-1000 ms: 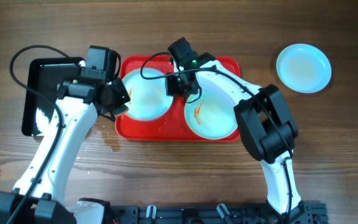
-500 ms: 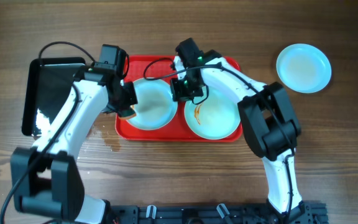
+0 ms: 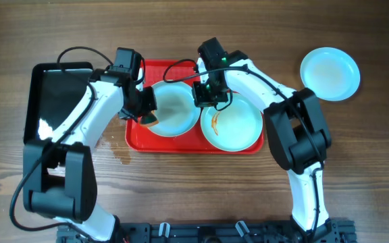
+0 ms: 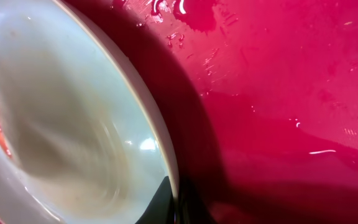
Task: Clean dirty plates on tray and stack at the side
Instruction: 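Lower the sponge onto the held plate and scrub it with the left gripper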
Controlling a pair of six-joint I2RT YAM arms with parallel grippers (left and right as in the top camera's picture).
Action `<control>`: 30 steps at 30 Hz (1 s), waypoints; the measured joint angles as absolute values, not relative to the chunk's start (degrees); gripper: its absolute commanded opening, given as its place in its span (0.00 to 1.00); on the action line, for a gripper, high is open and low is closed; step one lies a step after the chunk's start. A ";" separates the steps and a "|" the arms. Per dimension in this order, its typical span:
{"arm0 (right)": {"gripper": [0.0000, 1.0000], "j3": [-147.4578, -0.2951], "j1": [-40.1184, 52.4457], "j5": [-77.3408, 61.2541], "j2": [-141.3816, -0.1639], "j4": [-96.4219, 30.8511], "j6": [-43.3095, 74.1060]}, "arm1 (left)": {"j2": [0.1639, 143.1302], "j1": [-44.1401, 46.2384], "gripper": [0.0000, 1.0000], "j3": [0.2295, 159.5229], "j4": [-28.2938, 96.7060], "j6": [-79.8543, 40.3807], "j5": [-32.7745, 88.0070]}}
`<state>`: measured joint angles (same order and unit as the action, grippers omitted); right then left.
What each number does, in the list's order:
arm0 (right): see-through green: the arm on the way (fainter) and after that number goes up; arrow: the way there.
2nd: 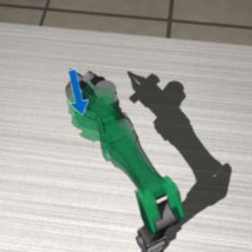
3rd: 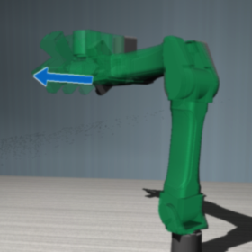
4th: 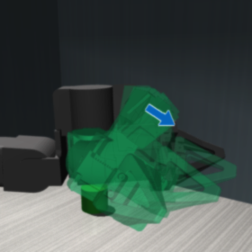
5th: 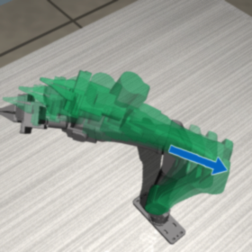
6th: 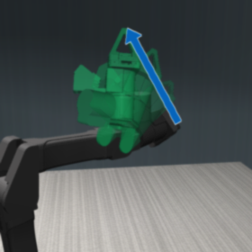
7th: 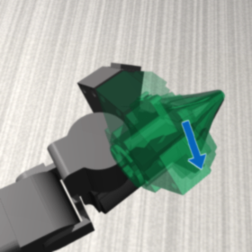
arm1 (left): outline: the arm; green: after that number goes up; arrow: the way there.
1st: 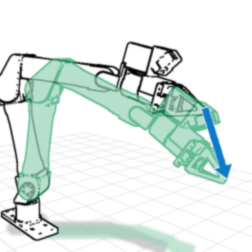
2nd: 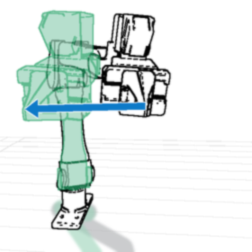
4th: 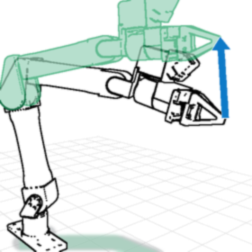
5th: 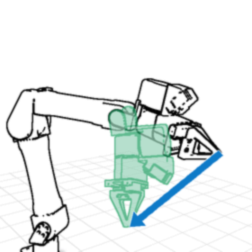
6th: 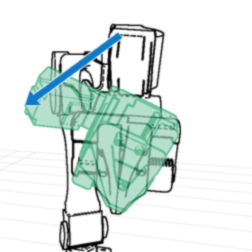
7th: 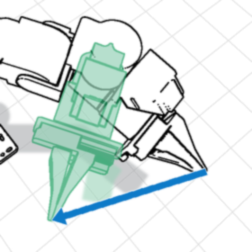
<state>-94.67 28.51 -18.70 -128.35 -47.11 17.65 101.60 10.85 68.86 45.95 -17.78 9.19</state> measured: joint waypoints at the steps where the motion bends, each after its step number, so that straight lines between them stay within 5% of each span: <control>1: 0.04 -94.67 28.86 -17.98 -128.25 -47.22 17.65 | 101.86 10.85 0.04 68.86 45.56 -17.74 9.61; 19: 0.04 -94.67 31.11 -15.51 -127.92 -47.57 17.91 | 110.02 14.85 0.04 68.86 39.31 -18.39 16.01; 30: 0.04 -94.67 31.11 -15.53 -127.92 -47.72 17.91 | 111.33 17.91 0.04 70.15 39.66 -21.85 9.80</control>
